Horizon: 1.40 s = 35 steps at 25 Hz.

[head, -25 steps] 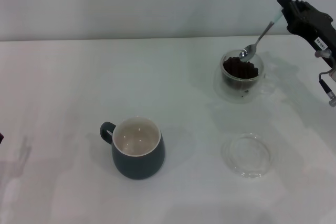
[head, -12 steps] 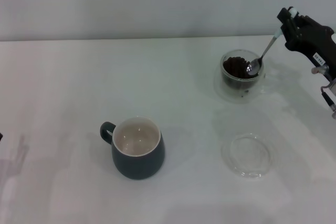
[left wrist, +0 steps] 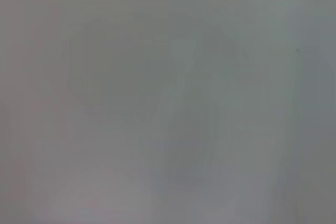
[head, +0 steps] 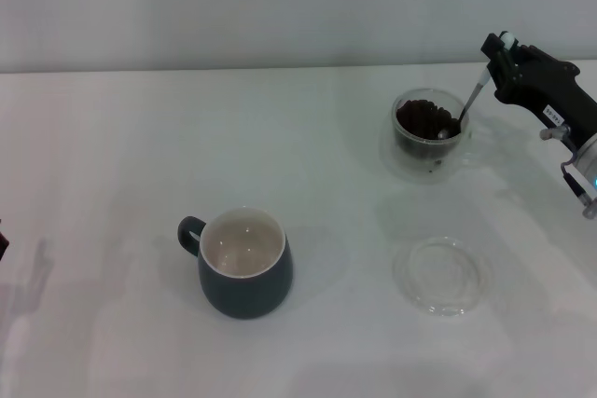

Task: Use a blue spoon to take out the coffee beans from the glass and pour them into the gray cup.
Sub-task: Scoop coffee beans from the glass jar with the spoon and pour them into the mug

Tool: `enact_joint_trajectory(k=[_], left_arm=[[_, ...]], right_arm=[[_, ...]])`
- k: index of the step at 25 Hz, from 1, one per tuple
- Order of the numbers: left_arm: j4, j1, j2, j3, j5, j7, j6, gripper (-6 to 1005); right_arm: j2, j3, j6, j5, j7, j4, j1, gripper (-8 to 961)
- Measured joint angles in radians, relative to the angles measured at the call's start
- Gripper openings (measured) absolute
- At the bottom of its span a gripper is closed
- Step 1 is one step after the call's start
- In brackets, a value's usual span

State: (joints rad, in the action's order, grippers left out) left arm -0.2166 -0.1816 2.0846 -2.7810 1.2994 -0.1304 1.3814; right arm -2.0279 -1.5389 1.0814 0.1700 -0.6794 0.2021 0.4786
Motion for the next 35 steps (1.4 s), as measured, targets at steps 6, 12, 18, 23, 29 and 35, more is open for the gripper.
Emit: enact_joint_trajectory(k=[6,12,18,23,29,35], left_arm=[[0.0,0.002,0.0,-0.004,0.0,0.0,0.0,864],[-0.001,0.008,0.002,-0.005,0.0,0.0,-0.001,864],[0.0,0.011,0.002,-0.005,0.0,0.0,-0.014,864],[0.0,0.015,0.003,-0.005,0.0,0.0,-0.026,863],[0.0,0.022,0.002,-0.005,0.0,0.0,-0.027,863],[0.001,0.021,0.001,-0.005,-0.003,0.0,-0.027,864]], right_arm=[[0.0,-0.019,-0.046,-0.026,-0.044,0.004,0.01,150],[0.0,-0.07,-0.089,-0.106,-0.124,0.007,0.015,150],[0.0,-0.073,-0.156,-0.123,-0.257,0.018,0.016,149],[0.0,-0.073,-0.167,-0.123,-0.341,0.019,0.017,149],[0.0,-0.071,-0.179,-0.125,-0.434,0.02,0.017,149],[0.0,-0.069,-0.23,-0.141,-0.559,0.02,0.022,149]])
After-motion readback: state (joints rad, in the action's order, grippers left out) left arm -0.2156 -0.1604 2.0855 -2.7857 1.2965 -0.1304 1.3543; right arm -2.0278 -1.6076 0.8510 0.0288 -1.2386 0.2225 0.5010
